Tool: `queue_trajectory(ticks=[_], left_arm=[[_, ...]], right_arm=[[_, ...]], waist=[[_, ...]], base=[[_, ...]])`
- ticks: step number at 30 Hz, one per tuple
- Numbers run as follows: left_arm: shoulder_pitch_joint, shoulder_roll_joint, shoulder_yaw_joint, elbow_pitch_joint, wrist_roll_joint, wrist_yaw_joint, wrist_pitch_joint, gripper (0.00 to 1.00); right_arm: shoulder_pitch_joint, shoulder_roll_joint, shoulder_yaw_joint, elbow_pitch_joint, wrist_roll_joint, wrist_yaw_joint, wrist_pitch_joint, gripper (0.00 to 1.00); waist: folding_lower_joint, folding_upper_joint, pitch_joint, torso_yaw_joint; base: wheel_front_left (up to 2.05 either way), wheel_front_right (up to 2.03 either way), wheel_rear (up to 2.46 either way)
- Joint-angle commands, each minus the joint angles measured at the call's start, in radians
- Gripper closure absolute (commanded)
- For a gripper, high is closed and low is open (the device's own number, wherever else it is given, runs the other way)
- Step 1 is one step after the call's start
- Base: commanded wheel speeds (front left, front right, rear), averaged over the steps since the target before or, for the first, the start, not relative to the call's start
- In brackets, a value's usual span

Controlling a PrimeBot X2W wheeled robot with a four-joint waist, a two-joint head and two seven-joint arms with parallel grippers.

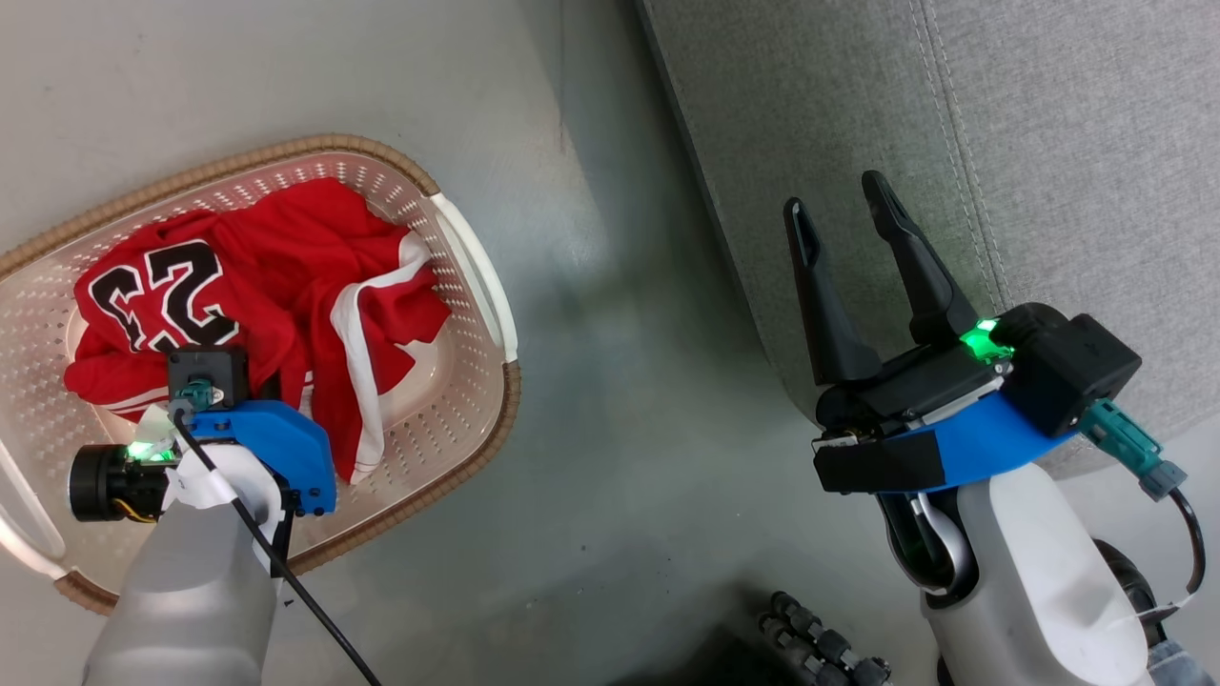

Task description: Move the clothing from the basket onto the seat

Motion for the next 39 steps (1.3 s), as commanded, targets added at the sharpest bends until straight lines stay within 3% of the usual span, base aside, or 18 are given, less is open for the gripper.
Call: queue_trajectory(ticks=[1,9,18,32,39], left_arm=[[-0.014,0.006,0.000,0.005,-0.005,0.002,-0.005,1.00],[-0.010,0.007,-0.001,0.023,-0.024,-0.007,-0.010,1.00],[0.035,-0.027,-0.003,0.038,-0.052,-0.025,-0.012,1.00],[0.123,-0.102,-0.052,0.022,-0.063,-0.063,-0.019,1.00],[0.149,-0.124,-0.117,-0.057,-0.064,-0.079,-0.018,1.00]], right_arm=[[-0.023,-0.001,0.004,0.001,0.009,0.000,-0.003,0.00],[-0.020,-0.001,0.009,0.014,0.009,0.000,-0.003,0.00],[-0.009,-0.001,0.014,0.041,0.000,0.000,-0.003,0.00],[0.073,-0.002,-0.018,0.116,-0.064,0.000,-0.003,0.00],[0.134,-0.002,-0.035,0.157,-0.085,0.000,-0.003,0.00]], waist=[[-0.0001,0.0001,-0.004,0.000],[-0.0001,0.0001,-0.032,-0.001],[-0.0001,0.0001,-0.142,0.032],[-0.0001,0.0001,-0.455,0.170],[-0.0001,0.0001,-0.591,0.258]], base=[[0.00,0.00,0.00],[0.00,0.00,0.00],[0.00,0.00,0.00],[0.00,0.00,0.00],[0.00,0.00,0.00]])
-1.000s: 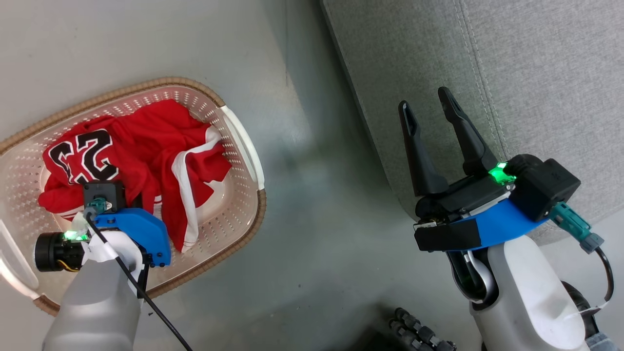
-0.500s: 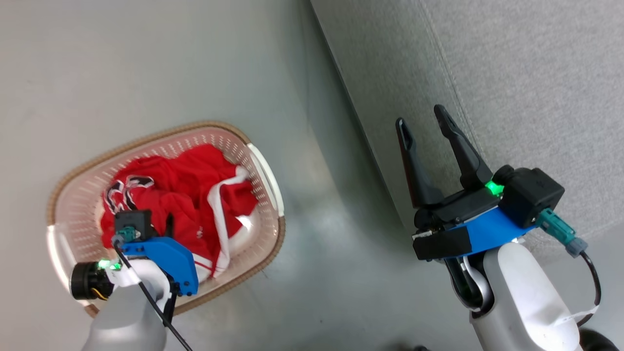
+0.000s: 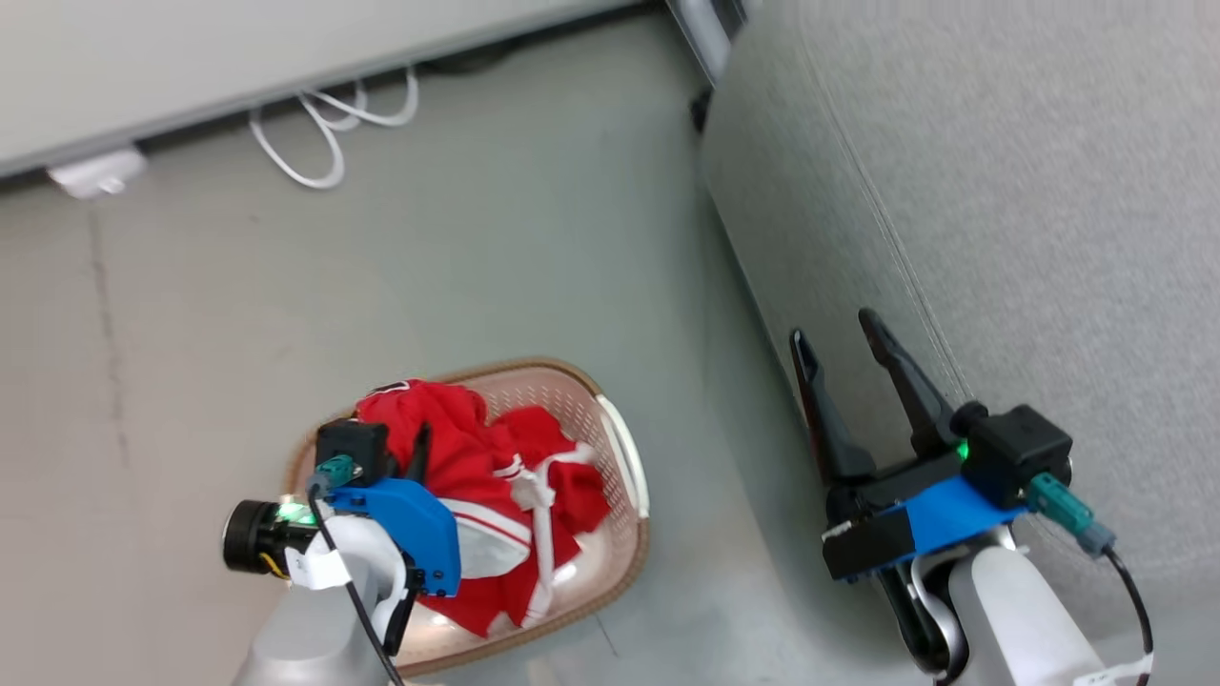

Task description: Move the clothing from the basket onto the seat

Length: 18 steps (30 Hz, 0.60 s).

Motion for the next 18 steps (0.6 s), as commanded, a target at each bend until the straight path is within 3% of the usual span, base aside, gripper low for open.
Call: queue_trajectory(ticks=[1,9,18], left_arm=[[0.021,-0.003,-0.025,-0.029,-0.004,-0.007,-0.005,1.00],[0.062,-0.005,-0.242,-0.204,-0.149,-0.011,0.002,1.00],[-0.007,-0.004,-0.432,-0.347,-0.294,-0.011,0.049,1.00]], right_arm=[[0.029,-0.003,-0.006,0.015,-0.010,0.000,-0.003,0.00],[0.103,-0.002,-0.020,0.054,-0.011,0.000,0.001,0.00],[0.171,-0.003,-0.021,0.050,-0.001,0.000,0.025,0.00]], waist=[[0.0002,0.0000,-0.109,0.091],[0.0002,0.0000,-0.253,0.174],[0.0002,0.0000,-0.350,0.237]], base=[[0.00,0.00,0.00],[0.00,0.00,0.00],[0.00,0.00,0.00]])
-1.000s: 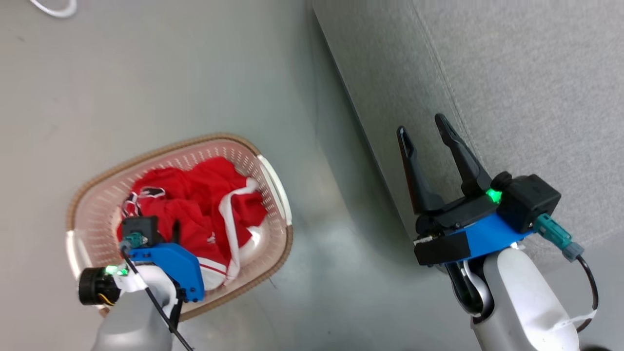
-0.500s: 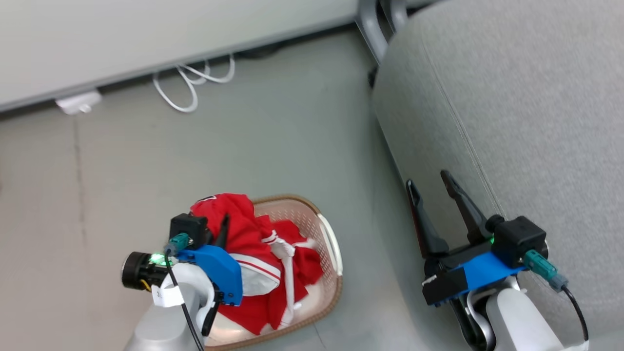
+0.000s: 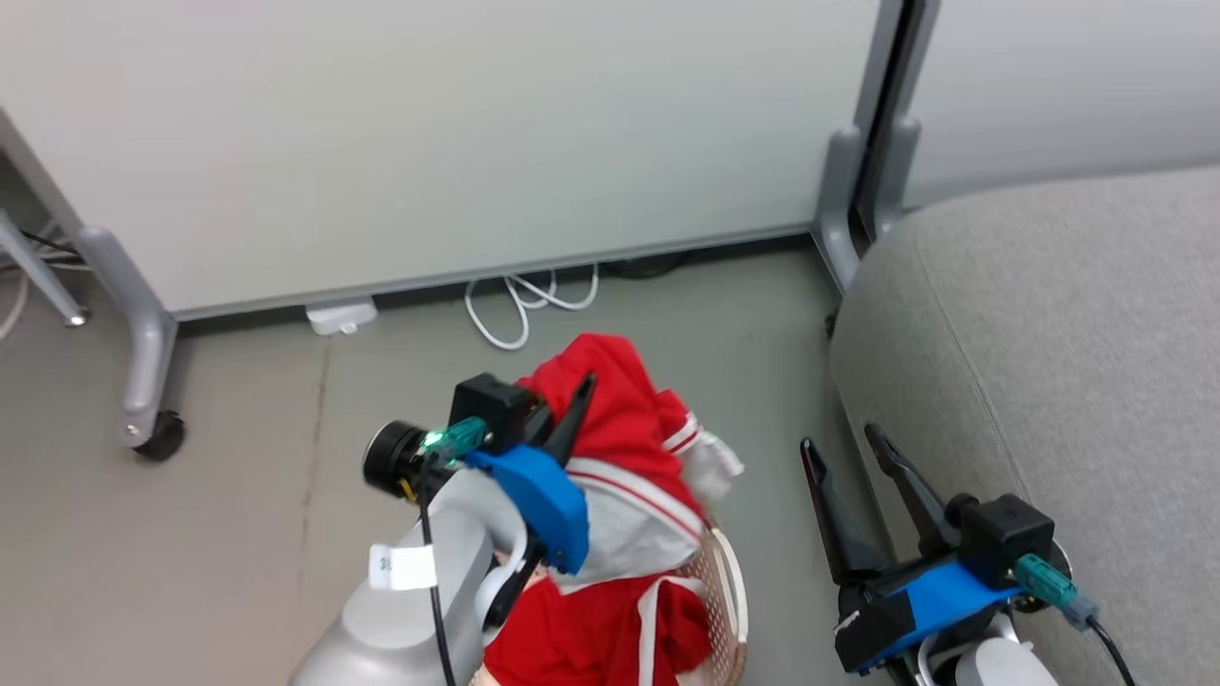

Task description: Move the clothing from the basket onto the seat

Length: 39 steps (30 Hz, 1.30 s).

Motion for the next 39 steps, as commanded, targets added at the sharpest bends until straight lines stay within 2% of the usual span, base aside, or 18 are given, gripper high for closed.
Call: queue_trajectory(ticks=[1,17,21,31,39], left_arm=[[-0.033,0.001,-0.032,-0.029,-0.030,-0.001,0.010,1.00],[-0.184,0.000,-0.227,-0.165,-0.196,0.052,0.047,1.00],[-0.201,0.000,-0.262,-0.155,-0.222,0.069,0.038,1.00],[-0.214,0.001,-0.324,-0.125,-0.282,0.079,0.017,1.00],[-0.229,0.001,-0.374,-0.116,-0.324,0.086,0.005,1.00]], right_arm=[[0.028,-0.002,0.002,-0.006,0.004,0.000,0.006,0.00],[0.069,-0.002,0.016,-0.025,0.012,0.000,0.032,0.00],[0.071,-0.002,0.021,-0.033,0.011,0.000,0.037,0.00],[0.061,-0.002,0.042,-0.036,0.015,0.000,0.052,0.00],[-0.012,-0.002,0.087,0.008,0.031,0.000,0.121,0.00]], waist=[[0.0003,-0.0001,-0.047,0.041],[0.0003,-0.0001,-0.092,0.052],[0.0003,-0.0001,-0.095,0.042],[0.0003,-0.0001,-0.090,0.027],[0.0003,-0.0001,-0.086,0.030]], base=[[0.00,0.00,0.00],[0.00,0.00,0.00],[0.00,0.00,0.00],[0.00,0.00,0.00],[0.00,0.00,0.00]])
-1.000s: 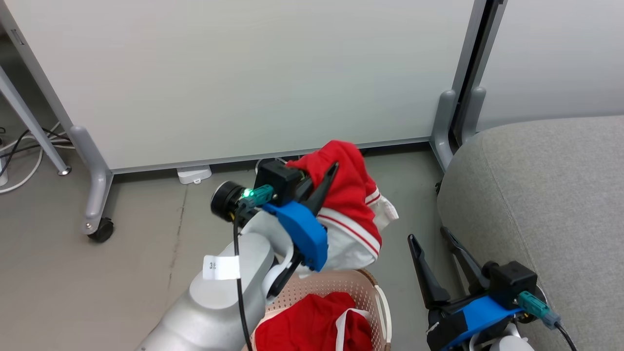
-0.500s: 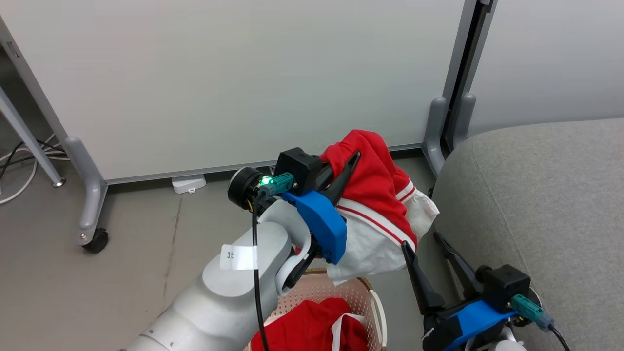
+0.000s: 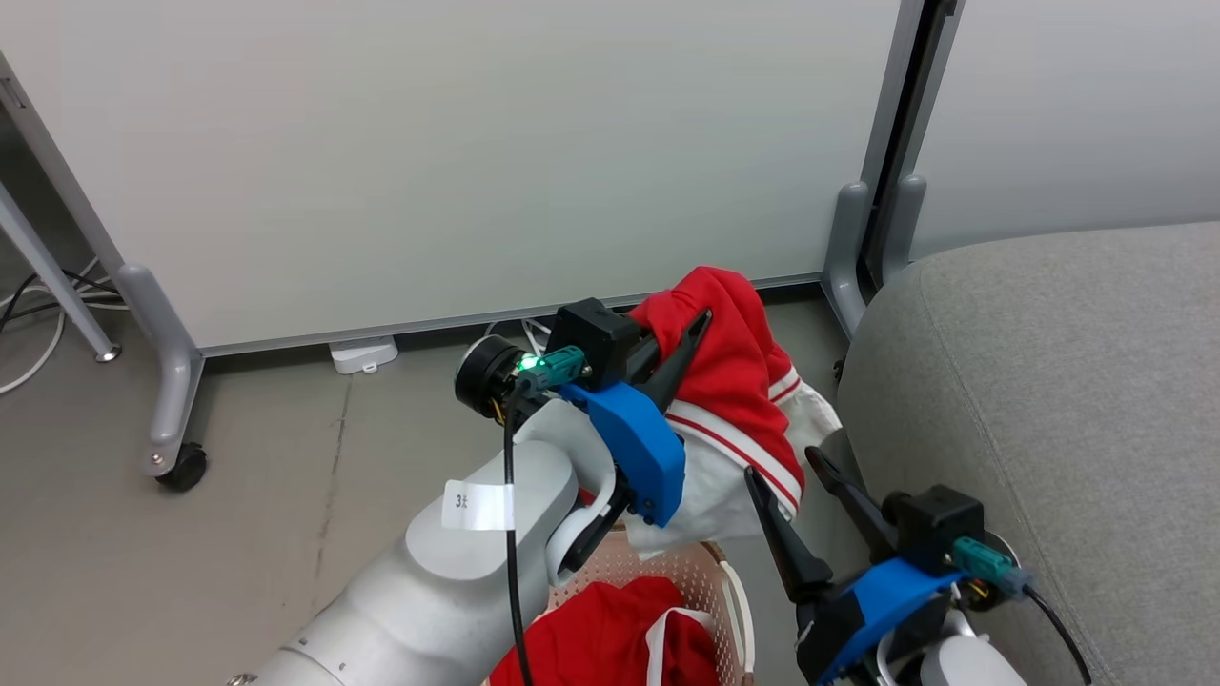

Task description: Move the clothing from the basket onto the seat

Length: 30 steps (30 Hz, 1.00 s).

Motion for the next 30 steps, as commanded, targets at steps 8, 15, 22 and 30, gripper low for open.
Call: queue_trajectory(ticks=[8,15,22,30], left_arm=[[-0.033,0.001,-0.053,-0.004,-0.040,0.011,-0.016,1.00],[-0.043,0.001,-0.094,-0.006,-0.069,0.015,-0.021,1.00],[-0.059,0.001,-0.123,0.003,-0.093,0.021,-0.029,1.00],[-0.069,0.001,-0.146,0.015,-0.117,0.026,-0.038,1.00]], right_arm=[[-0.147,-0.003,0.039,0.143,0.011,0.000,0.072,0.00],[-0.261,-0.002,0.090,0.265,0.031,0.000,0.069,0.00],[-0.322,-0.002,0.152,0.356,0.064,0.000,0.041,0.00],[-0.353,-0.002,0.199,0.419,0.100,0.000,0.015,1.00]], waist=[[0.0000,-0.0001,0.007,0.018],[0.0000,-0.0001,0.012,0.031],[0.0000,-0.0001,0.010,0.036],[0.0000,-0.0001,0.006,0.031]], base=[[0.00,0.00,0.00],[0.00,0.00,0.00],[0.00,0.00,0.00],[0.00,0.00,0.00]])
